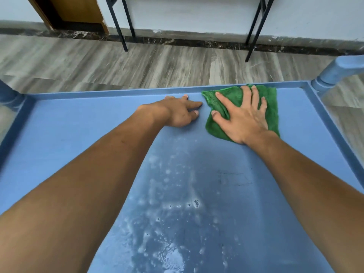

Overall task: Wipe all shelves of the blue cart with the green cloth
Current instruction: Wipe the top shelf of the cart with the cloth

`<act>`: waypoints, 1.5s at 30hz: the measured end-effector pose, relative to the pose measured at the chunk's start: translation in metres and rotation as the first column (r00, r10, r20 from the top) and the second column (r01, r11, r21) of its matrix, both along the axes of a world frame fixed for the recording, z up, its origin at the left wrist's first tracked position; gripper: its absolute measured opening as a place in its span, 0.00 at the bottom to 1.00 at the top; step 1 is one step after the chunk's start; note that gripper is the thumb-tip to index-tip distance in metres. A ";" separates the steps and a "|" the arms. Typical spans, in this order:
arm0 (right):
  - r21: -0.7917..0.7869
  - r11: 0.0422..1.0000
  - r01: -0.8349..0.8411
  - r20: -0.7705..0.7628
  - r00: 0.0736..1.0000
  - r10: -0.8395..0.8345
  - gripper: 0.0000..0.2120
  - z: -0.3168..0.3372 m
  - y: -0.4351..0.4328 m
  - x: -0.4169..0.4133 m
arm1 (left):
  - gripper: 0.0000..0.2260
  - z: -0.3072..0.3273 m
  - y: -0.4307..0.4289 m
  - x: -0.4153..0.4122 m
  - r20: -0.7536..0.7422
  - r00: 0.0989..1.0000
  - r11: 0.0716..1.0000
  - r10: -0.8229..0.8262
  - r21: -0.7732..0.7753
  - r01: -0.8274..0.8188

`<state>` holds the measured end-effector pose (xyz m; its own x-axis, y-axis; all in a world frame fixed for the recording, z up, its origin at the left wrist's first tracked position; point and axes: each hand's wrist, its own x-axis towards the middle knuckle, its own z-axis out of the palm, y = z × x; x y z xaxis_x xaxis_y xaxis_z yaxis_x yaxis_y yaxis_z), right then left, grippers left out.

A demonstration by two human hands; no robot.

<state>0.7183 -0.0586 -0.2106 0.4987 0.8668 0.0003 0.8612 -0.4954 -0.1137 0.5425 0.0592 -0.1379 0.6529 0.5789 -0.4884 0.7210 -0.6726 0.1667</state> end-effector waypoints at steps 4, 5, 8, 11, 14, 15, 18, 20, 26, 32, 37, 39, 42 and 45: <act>-0.017 1.000 -0.013 -0.005 1.000 0.013 0.32 -0.001 -0.003 0.000 | 0.23 0.002 0.009 -0.036 -0.080 0.995 0.995 0.055 0.089 -0.048; -0.017 1.000 -0.016 0.000 1.000 0.016 0.32 -0.002 -0.002 -0.001 | 0.23 0.002 0.013 -0.045 -0.108 0.990 0.993 0.095 0.074 -0.087; -0.047 0.999 -0.020 -0.001 1.000 0.020 0.33 -0.002 -0.007 -0.004 | 0.22 0.001 0.018 -0.059 -0.133 0.983 0.992 0.122 0.025 -0.120; -0.069 0.997 -0.028 -0.012 1.000 0.028 0.34 -0.002 -0.025 -0.015 | 0.21 -0.003 0.022 -0.058 -0.122 0.985 0.992 0.123 0.025 -0.121; -0.078 0.996 -0.045 -0.018 0.999 0.044 0.33 0.000 -0.063 -0.038 | 0.21 -0.007 0.023 -0.059 -0.126 0.985 0.992 0.121 0.037 -0.117; -0.086 0.995 -0.049 -0.016 0.999 0.048 0.33 0.000 -0.081 -0.047 | 0.21 -0.008 0.024 -0.059 -0.129 0.985 0.993 0.119 0.034 -0.116; -0.074 0.994 -0.081 -0.014 0.997 0.080 0.33 0.002 -0.138 -0.080 | 0.21 -0.008 0.026 -0.058 -0.131 0.984 0.993 0.117 0.022 -0.116; -0.038 0.993 -0.108 -0.007 0.994 0.108 0.33 0.003 -0.176 -0.102 | 0.21 -0.007 0.026 -0.058 -0.133 0.984 0.993 0.116 0.021 -0.114; 0.020 0.992 -0.122 0.110 0.987 0.119 0.33 0.000 -0.261 -0.159 | 0.21 -0.005 0.023 -0.059 -0.137 0.984 0.993 0.113 0.037 -0.109; 0.006 0.997 -0.081 0.201 0.976 0.079 0.32 -0.003 -0.277 -0.173 | 0.21 -0.005 0.023 -0.059 -0.146 0.983 0.994 0.112 0.027 -0.109; 0.032 0.996 -0.081 0.113 0.991 0.077 0.32 -0.002 -0.260 -0.166 | 0.22 -0.006 0.022 -0.059 -0.140 0.984 0.994 0.107 0.034 -0.103; 0.023 0.997 -0.075 0.058 0.996 0.074 0.31 0.000 -0.240 -0.158 | 0.22 -0.007 0.022 -0.059 -0.138 0.984 0.994 0.110 0.023 -0.108; -0.026 0.999 -0.037 0.022 0.999 0.037 0.31 0.001 -0.197 -0.142 | 0.22 -0.009 0.021 -0.058 -0.139 0.984 0.993 0.116 0.009 -0.116; -0.041 0.999 0.012 -0.008 1.000 -0.012 0.31 -0.003 -0.145 -0.123 | 0.22 -0.009 0.021 -0.057 -0.140 0.984 0.994 0.111 0.011 -0.111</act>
<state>0.5951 -0.2034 -0.2132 0.5087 0.8600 -0.0397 0.8544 -0.5100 -0.1001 0.4856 0.0806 -0.1466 0.5097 0.6458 -0.5685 0.8073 -0.5874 0.0567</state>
